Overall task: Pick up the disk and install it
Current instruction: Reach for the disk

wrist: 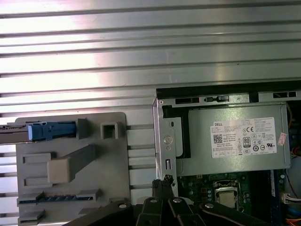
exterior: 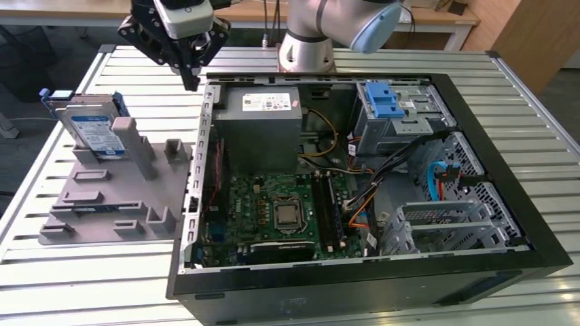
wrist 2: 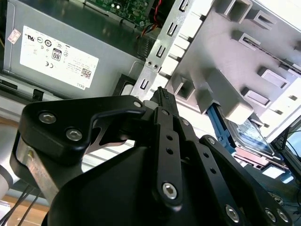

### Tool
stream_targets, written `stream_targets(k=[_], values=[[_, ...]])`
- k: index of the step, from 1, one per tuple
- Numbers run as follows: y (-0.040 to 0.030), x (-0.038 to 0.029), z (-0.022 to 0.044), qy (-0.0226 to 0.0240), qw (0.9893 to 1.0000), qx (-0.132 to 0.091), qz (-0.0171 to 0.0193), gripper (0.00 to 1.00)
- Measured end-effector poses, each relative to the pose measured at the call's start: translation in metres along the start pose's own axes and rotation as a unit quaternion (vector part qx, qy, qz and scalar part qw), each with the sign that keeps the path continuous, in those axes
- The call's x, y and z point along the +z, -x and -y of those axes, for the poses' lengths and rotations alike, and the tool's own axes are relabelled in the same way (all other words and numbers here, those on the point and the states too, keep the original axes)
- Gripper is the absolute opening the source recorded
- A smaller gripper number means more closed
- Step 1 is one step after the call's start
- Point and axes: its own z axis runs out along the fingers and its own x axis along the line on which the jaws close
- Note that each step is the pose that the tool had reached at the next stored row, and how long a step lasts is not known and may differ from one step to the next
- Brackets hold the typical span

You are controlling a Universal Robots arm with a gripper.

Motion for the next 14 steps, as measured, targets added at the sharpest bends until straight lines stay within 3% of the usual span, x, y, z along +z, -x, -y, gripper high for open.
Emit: stream_targets(k=[9, 14], values=[[-0.0068, 0.0007, -0.0019, -0.0002, 1.0000, 0.000, -0.0022, 0.11], [-0.0154, 0.0012, -0.0051, -0.0003, 1.0000, 0.000, -0.0047, 0.11]])
